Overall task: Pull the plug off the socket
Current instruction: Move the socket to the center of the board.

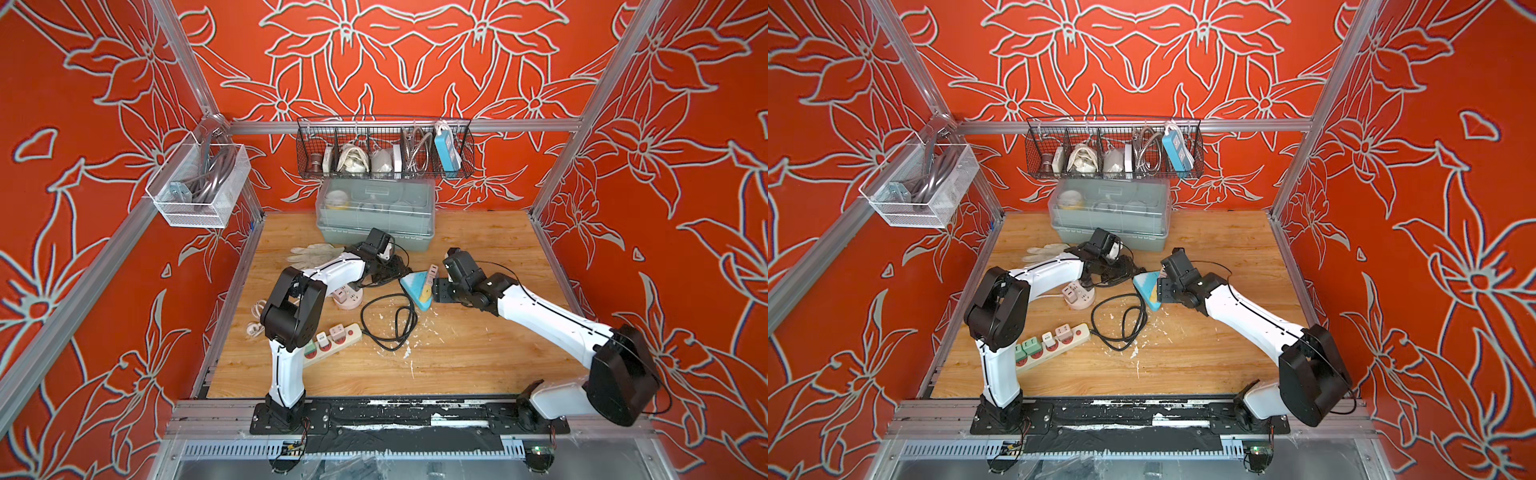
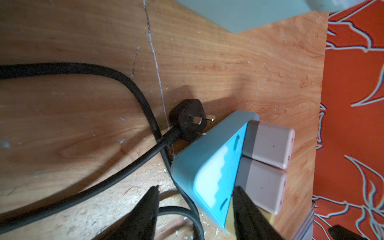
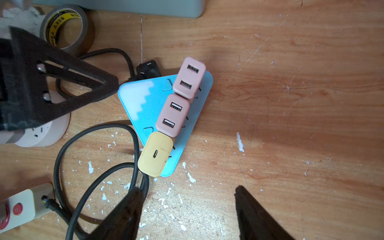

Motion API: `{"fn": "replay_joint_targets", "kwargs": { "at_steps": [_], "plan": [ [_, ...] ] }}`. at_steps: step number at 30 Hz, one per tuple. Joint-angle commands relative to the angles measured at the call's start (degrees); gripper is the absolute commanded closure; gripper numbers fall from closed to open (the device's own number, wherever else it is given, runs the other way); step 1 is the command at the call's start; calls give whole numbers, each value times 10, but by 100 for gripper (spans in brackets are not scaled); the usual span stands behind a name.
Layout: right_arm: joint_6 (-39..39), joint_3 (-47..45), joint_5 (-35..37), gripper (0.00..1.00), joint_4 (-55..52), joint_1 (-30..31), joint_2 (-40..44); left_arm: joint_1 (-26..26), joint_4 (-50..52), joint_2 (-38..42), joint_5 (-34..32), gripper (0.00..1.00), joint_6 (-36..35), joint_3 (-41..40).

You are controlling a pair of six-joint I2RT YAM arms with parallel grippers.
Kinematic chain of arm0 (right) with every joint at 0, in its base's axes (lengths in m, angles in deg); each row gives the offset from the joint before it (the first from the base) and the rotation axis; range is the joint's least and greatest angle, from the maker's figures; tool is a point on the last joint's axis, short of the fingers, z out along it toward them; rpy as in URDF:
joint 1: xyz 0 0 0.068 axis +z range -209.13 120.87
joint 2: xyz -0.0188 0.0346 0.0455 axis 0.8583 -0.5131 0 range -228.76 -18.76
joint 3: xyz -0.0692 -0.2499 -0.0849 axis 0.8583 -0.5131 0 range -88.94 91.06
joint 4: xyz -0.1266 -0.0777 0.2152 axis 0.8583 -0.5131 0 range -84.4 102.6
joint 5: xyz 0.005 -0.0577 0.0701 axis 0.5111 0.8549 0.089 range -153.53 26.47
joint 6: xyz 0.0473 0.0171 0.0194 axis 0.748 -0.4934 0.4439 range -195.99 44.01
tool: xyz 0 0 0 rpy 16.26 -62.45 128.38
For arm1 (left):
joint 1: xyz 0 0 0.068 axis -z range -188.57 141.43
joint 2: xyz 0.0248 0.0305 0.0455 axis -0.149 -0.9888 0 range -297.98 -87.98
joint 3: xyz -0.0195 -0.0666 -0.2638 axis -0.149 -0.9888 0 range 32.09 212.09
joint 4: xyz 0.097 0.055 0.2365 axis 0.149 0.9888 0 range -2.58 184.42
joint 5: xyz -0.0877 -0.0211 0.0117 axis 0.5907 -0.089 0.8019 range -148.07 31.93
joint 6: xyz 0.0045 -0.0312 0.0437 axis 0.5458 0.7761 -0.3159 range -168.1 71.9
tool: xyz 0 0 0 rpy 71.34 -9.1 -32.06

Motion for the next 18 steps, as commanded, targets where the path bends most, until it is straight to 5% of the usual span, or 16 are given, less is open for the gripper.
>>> {"fn": "replay_joint_targets", "kwargs": {
  "at_steps": [1,18],
  "plan": [
    [-10,-12,4,27,8,-1,16,-1,-36,-30,57,44,6,-8],
    [-18,-24,31,26,-27,-2,48,-1,-178,-32,131,58,110,-106]
  ]
}}
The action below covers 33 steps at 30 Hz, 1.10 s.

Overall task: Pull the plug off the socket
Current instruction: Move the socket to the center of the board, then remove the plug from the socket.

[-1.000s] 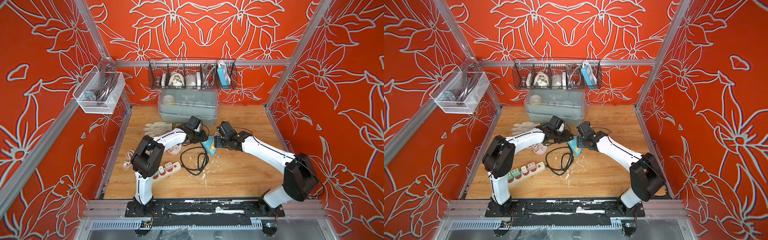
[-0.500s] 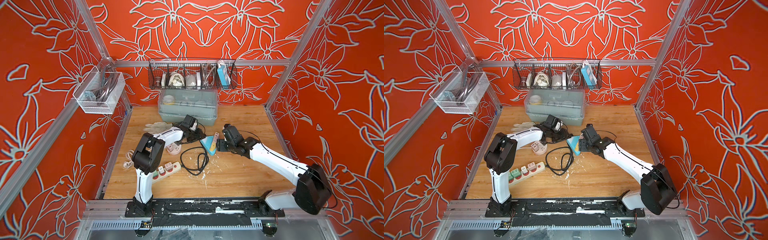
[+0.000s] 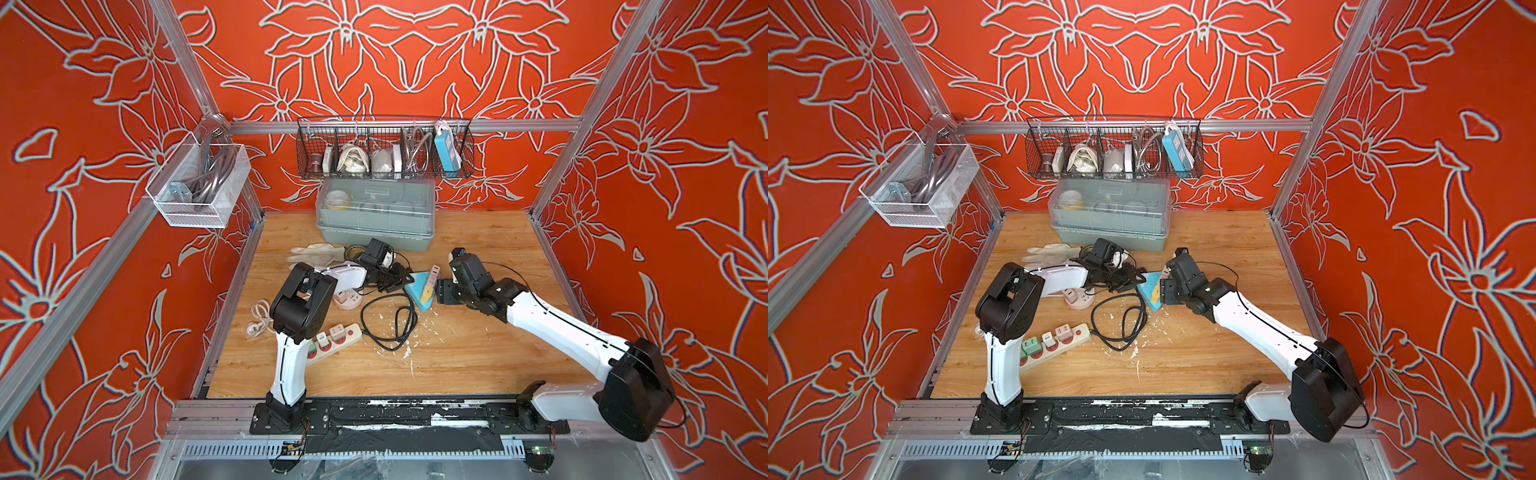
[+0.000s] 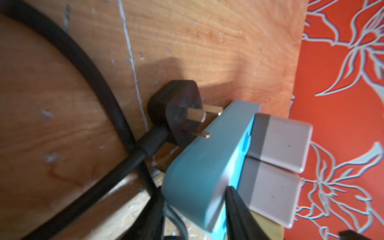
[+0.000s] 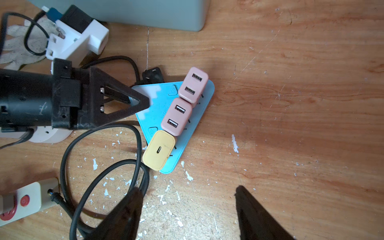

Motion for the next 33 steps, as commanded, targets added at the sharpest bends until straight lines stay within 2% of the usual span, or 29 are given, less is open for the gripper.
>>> {"fn": "replay_joint_targets", "kwargs": {
  "at_steps": [1,6,11,13,15,19,23,28,33],
  "plan": [
    [5,1,26,26,-41,-3,4,6,-49,19,16,60,56,-55],
    [57,31,47,24,-112,-3,-13,32,-154,62,-4,66,141,-146],
    [58,70,9,25,-154,-4,-47,64,-201,90,-47,68,202,-201],
    [53,74,-8,27,-150,-4,-61,69,-222,97,-59,60,220,-221],
    [51,80,-21,29,-147,-4,-74,67,-227,104,-73,51,218,-231],
    [49,112,-10,31,-151,-6,-104,53,-207,93,-68,43,185,-206],
    [33,173,-11,35,-175,-21,-152,43,-224,70,-43,46,176,-187],
    [22,222,-64,40,-180,-54,-210,43,-233,38,-11,51,170,-167],
    [26,273,-36,44,-207,-61,-260,43,-252,27,1,55,170,-171]
  ]
}}
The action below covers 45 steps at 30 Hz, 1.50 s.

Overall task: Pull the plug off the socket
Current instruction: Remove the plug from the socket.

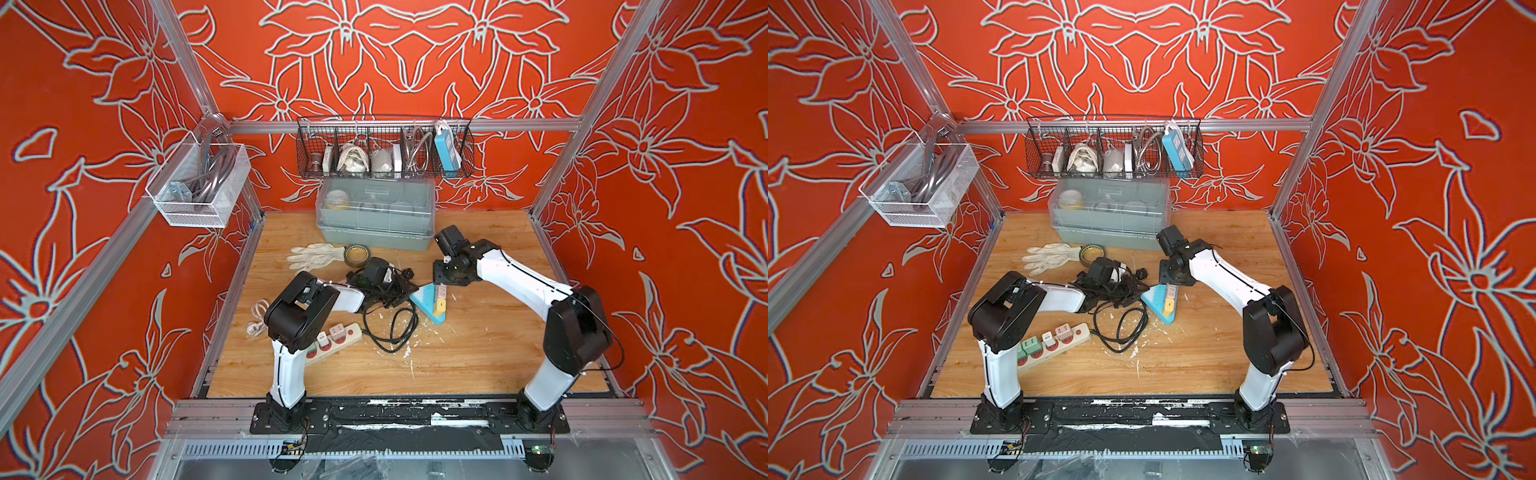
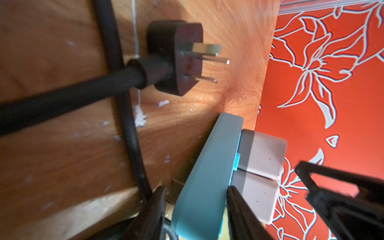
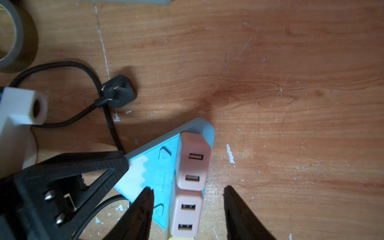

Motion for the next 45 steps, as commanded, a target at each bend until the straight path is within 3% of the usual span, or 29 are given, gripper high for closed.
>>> {"fn": "replay_joint_targets", "kwargs": {
  "at_steps": [1,6,9,17,26,35,45],
  "plan": [
    [0,28,-2,45,-33,-6,-22,0,7,-17,15,55,-14,0],
    [5,44,-10,48,-30,-13,-48,0,16,-16,6,62,-21,-5],
    [12,47,-6,48,-37,-16,-59,-1,20,-19,-1,60,-25,-11],
    [17,34,-25,49,-15,-19,-70,-1,8,-33,0,63,-25,-27],
    [26,29,-33,62,-4,-30,-74,0,30,-27,-20,68,-44,-39],
    [19,14,-83,100,25,-57,-44,-1,89,-21,-62,74,-84,-43],
    [24,-63,-165,100,125,-75,18,7,115,-12,-73,77,-108,-48]
  ]
}}
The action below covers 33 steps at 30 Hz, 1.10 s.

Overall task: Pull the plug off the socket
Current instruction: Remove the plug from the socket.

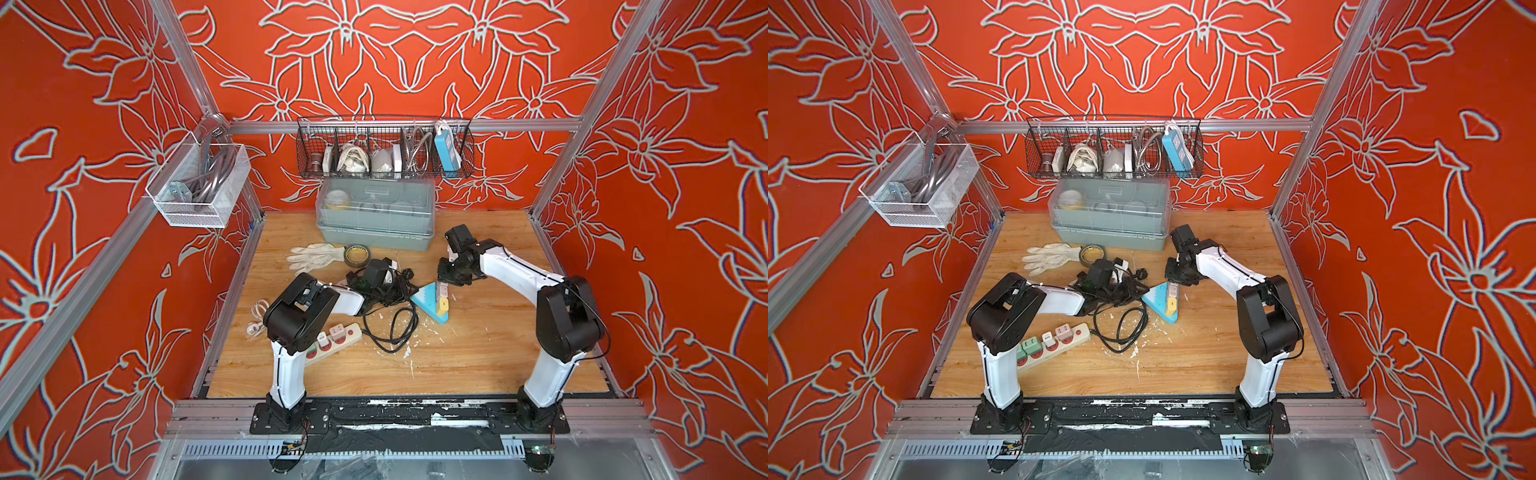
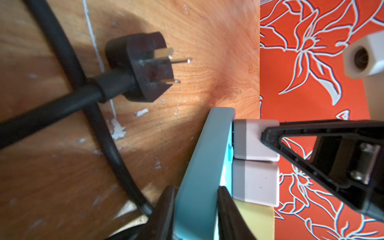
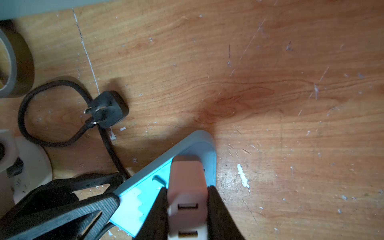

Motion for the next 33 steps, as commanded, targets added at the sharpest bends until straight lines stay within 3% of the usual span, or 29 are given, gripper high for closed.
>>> {"fn": "replay_joint_targets", "kwargs": {
  "at_steps": [1,7,15,18,27,33],
  "plan": [
    [7,-17,-38,100,47,-5,44,6,148,-21,-50,78,-19,-24],
    [15,-17,-29,100,46,-26,64,12,159,-22,-66,76,-26,-31],
    [3,-80,-44,100,70,-24,61,12,121,1,34,40,-3,2],
    [4,-91,-46,100,76,-23,63,14,86,-4,78,35,19,17],
    [5,-99,-49,100,84,-24,68,24,20,-38,97,44,53,-3],
    [-16,-80,-58,100,66,-24,75,24,62,-46,43,67,37,-6]
  ]
}}
